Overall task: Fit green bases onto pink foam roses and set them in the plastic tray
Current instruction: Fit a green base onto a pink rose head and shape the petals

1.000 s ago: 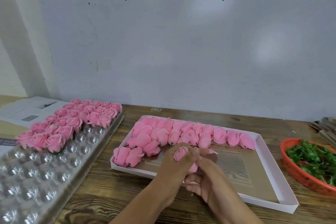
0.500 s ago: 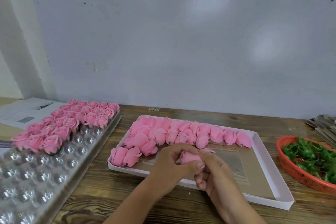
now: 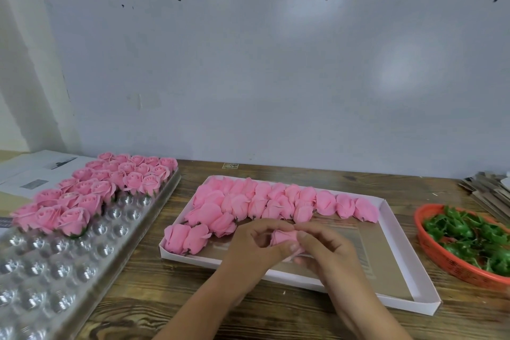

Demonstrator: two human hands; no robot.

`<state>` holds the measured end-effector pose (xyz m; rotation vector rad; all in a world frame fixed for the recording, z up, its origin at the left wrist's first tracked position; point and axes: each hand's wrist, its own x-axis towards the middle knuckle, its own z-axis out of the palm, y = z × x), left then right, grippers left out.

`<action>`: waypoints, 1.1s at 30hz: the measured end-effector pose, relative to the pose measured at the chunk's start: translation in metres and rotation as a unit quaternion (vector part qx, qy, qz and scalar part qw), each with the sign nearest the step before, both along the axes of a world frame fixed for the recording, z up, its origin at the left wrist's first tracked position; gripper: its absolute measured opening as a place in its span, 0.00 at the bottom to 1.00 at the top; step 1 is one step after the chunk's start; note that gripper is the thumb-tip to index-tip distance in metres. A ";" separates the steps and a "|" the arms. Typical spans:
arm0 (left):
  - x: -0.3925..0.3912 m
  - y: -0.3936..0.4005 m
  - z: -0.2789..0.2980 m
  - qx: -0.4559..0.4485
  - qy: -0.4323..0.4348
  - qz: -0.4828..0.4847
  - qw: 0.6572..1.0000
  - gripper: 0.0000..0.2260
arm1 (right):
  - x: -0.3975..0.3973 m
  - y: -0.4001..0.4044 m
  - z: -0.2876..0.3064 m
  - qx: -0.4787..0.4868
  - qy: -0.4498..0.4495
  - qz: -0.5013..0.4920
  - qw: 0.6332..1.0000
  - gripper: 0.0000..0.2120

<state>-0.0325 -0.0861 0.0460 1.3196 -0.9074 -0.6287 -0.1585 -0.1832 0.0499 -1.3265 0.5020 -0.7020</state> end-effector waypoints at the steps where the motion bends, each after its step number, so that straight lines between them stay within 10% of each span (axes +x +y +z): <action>1: 0.000 0.000 0.001 0.002 0.000 -0.006 1.000 0.11 | 0.000 -0.001 0.000 0.007 -0.007 -0.005 1.000 0.09; 33: 0.000 -0.001 -0.001 0.001 0.012 0.015 1.000 0.11 | -0.005 -0.015 0.006 -0.033 0.058 -0.036 0.997 0.11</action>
